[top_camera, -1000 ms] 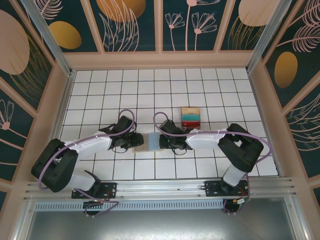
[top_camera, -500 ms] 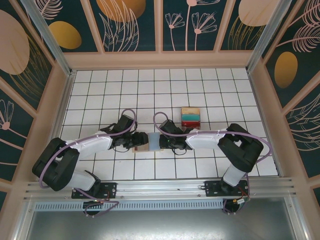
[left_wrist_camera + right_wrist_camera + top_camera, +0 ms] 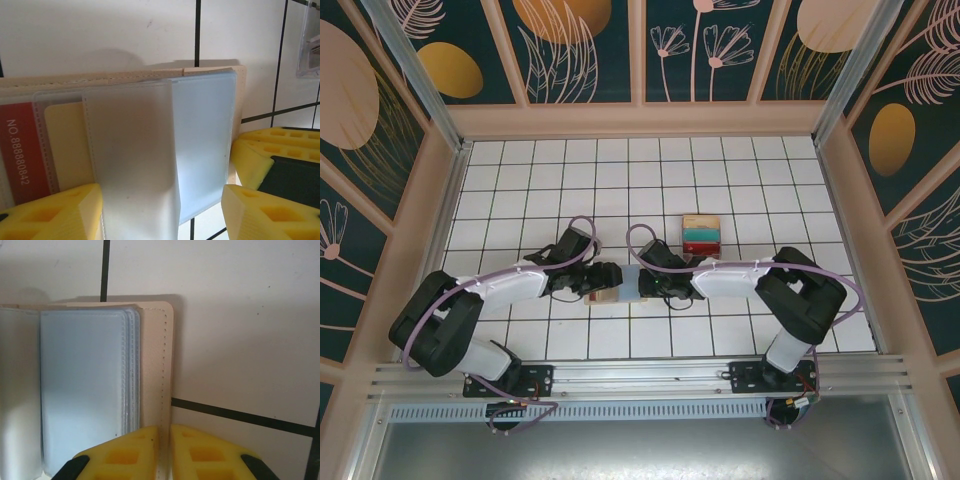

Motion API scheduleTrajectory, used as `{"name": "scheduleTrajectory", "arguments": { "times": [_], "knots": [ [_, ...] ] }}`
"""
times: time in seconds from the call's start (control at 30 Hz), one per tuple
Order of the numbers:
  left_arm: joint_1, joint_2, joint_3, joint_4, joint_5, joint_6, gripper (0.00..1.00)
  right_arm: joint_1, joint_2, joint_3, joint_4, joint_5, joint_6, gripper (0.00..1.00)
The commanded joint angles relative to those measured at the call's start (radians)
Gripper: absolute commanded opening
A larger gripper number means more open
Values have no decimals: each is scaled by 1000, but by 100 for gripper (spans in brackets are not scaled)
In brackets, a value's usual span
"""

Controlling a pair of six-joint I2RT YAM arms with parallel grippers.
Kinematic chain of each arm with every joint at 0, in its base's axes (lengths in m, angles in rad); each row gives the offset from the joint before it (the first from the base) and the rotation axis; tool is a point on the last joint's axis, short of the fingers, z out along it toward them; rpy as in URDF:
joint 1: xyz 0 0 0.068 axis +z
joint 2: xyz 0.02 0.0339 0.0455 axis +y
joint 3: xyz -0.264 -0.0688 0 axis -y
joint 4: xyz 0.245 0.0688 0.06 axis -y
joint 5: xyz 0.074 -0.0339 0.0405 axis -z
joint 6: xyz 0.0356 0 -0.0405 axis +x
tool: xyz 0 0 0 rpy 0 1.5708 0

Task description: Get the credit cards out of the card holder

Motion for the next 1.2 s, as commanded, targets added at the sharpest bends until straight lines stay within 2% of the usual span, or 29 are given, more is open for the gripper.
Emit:
{"name": "scheduleTrajectory", "arguments": {
  "times": [0.0, 0.3, 0.53, 0.7, 0.97, 1.17],
  "knots": [
    [-5, -2, 21, 32, 37, 3, 64, 23, 48, 15, -3, -26, 14, 16],
    [-9, 20, 37, 139, 137, -13, 62, 23, 37, 15, -6, -10, 16, 16],
    [-27, 80, 96, 170, 172, -19, 61, 11, -3, -7, 5, 3, 29, 16],
    [-29, 39, 109, 122, 119, -16, 61, 9, -1, -10, 6, -3, 32, 16],
    [-9, -79, 94, -133, -165, 26, 63, 10, 12, 2, 4, -10, 23, 16],
    [31, -111, 36, -197, -206, 48, 62, 10, 19, 3, 4, -15, 23, 16]
  ]
}}
